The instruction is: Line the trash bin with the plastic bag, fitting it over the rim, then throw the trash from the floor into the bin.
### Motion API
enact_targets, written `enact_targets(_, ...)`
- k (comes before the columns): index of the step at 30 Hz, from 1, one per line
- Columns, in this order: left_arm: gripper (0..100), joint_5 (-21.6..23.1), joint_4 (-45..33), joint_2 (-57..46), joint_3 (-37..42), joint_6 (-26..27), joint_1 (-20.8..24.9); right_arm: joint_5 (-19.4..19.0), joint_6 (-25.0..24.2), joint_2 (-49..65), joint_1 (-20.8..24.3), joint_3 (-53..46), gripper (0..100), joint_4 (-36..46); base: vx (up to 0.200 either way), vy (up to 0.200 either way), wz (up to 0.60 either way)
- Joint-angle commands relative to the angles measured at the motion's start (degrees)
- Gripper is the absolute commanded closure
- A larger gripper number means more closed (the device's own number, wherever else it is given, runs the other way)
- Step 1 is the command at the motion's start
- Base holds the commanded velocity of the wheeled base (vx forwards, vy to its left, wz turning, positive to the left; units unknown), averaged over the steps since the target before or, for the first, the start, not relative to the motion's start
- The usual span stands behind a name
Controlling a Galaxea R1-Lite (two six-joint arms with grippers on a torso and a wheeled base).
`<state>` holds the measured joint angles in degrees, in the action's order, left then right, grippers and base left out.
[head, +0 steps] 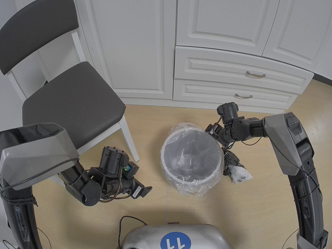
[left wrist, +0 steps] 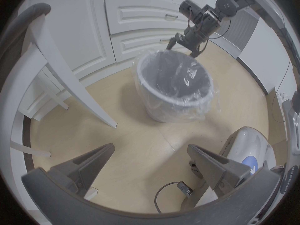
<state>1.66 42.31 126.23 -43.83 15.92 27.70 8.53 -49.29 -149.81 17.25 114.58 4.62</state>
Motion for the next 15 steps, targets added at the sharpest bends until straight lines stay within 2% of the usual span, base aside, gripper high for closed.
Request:
enact_targets(1, 0, 0.0, 2.1, -0.7, 2.2, -0.2, 0.2, -1.3, 1.4, 0.7, 0.3, 0.0, 0, 3.6, 0.000, 0.000, 0.00)
enact_targets(6, 0, 0.1, 2.5, -0.9, 2.9, -1.6, 0.3, -2.9, 3.5, 3.6, 0.4, -2.2, 0, 6.8, 0.000, 0.000, 0.00)
enact_targets(10, 0, 0.1, 2.8, -1.1, 3.2, -3.1, 0.3, -3.9, 4.1, 4.7, 1.0, -5.2, 0, 7.0, 0.000, 0.000, 0.00)
enact_targets(12, 0, 0.2, 3.7, -1.2, 4.2, -3.4, 0.2, -4.3, 7.0, 5.6, 2.3, -9.4, 0, 6.1, 0.000, 0.000, 0.00)
enact_targets(15, 0, 0.3, 5.5, -1.0, 5.1, -4.1, 0.2, -4.3, 7.3, 5.6, 2.7, -9.6, 0, 6.0, 0.000, 0.000, 0.00)
